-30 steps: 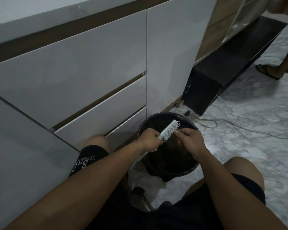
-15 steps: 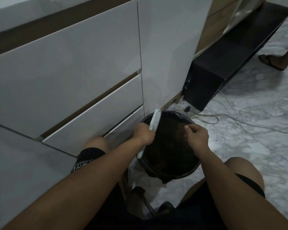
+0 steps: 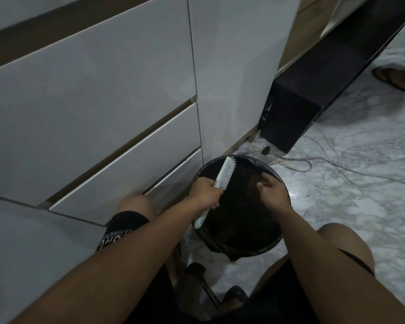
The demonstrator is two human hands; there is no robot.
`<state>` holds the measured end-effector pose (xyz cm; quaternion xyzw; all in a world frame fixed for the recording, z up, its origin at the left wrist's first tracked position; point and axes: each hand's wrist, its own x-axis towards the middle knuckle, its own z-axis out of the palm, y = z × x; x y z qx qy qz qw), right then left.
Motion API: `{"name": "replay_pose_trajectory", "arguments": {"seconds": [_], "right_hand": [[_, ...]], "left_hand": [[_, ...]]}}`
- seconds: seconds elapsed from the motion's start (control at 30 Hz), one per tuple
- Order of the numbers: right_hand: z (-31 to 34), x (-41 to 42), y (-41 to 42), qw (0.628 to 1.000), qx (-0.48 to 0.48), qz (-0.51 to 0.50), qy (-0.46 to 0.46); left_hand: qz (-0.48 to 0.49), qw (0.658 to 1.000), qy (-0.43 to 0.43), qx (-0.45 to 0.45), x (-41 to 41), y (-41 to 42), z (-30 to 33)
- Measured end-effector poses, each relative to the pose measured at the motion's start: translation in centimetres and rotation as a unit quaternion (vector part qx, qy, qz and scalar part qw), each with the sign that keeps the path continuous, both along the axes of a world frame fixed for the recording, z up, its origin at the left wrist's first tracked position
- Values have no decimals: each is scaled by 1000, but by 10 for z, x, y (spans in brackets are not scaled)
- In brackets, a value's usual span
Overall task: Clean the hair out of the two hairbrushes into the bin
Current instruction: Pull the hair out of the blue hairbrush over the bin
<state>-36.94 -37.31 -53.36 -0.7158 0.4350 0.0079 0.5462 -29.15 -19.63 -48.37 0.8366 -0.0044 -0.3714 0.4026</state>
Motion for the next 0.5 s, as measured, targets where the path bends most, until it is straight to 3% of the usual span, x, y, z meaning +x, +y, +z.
{"name": "replay_pose_trajectory", "arguments": {"seconds": [0.27, 0.5], "right_hand": [[-2, 1, 1, 1000, 19, -19, 2], [26, -1, 22, 993, 30, 43, -105]], "left_hand": [[-13, 1000, 22, -14, 1, -1, 0], [-15, 996, 63, -62, -6, -3, 10]]}}
